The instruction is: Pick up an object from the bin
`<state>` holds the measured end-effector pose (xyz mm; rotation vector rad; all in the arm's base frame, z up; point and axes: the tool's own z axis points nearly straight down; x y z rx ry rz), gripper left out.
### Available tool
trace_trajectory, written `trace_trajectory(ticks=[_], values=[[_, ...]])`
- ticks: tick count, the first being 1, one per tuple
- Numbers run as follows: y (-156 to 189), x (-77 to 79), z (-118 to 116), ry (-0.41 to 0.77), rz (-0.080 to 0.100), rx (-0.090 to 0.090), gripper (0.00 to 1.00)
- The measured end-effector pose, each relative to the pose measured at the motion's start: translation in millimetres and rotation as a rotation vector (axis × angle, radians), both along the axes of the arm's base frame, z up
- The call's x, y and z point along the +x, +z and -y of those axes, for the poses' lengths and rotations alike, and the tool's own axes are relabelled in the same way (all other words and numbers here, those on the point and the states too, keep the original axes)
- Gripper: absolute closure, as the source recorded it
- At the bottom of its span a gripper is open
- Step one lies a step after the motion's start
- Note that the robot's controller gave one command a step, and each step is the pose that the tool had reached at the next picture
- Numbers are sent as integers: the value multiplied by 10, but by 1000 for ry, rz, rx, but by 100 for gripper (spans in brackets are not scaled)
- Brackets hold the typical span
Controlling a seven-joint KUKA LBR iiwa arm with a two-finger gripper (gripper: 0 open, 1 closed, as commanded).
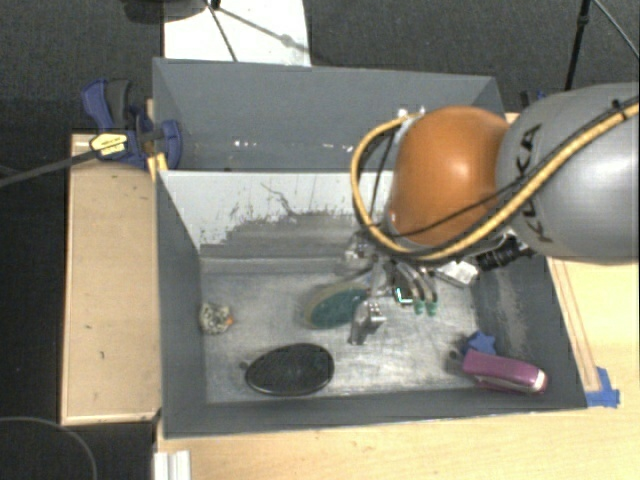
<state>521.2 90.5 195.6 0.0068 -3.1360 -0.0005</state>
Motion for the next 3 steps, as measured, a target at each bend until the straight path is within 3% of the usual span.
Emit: trace_trajectory(ticks=[1,2,3], values=[[-1251,602,126,146,13,2,0],[-940,700,292,300,13,0,0],[-944,721,187,510,14,2,0]])
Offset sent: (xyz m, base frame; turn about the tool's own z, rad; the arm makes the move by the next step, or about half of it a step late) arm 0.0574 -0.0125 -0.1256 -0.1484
